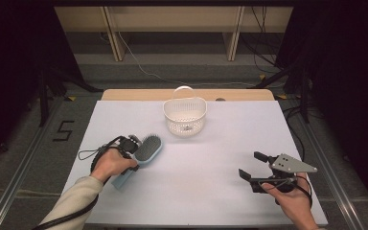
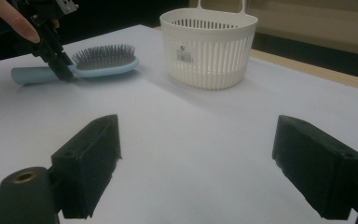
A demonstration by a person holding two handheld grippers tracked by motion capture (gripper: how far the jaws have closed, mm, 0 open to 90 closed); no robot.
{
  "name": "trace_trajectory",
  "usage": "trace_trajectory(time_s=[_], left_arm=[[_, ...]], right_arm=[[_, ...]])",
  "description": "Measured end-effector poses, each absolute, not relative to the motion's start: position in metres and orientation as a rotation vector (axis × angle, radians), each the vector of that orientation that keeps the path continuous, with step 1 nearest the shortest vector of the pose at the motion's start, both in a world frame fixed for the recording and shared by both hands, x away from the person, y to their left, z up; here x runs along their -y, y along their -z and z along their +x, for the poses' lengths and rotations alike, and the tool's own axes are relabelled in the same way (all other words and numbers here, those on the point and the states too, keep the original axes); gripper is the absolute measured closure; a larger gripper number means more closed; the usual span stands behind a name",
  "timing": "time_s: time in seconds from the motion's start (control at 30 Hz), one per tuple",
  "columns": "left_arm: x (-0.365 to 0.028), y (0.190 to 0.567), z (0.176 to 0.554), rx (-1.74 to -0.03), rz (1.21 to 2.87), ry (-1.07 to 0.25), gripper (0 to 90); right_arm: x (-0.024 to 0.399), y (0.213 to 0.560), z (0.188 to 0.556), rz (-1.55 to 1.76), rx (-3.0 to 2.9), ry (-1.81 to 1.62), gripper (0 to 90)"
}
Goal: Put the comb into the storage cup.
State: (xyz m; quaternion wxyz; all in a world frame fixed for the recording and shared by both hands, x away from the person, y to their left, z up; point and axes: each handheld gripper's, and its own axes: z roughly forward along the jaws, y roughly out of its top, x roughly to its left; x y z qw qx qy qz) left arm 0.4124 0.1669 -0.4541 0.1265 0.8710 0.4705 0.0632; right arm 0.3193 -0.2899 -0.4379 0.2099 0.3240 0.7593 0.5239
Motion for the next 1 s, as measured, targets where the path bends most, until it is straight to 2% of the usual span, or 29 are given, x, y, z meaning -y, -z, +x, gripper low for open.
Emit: trace_trajectory(time_s=[0.3, 0.77, 1.0], left_arm=[[-0.169, 0.449, 0.407, -1.335, 2.465, -0.24, 69.7], [-0.173, 0.436, 0.402, -1.302, 2.283, -0.396, 69.7], [-0.173, 0.433, 0.4, -1.291, 2.232, -0.42, 69.7]], right_arm=[[0.29, 0.438, 0.319, 0.903, -2.107, -1.459, 15.8], [0.291, 0.438, 0.319, 0.907, -2.102, -1.461, 15.8], [0.291, 0.438, 0.319, 0.907, -2.101, -1.458, 15.8]])
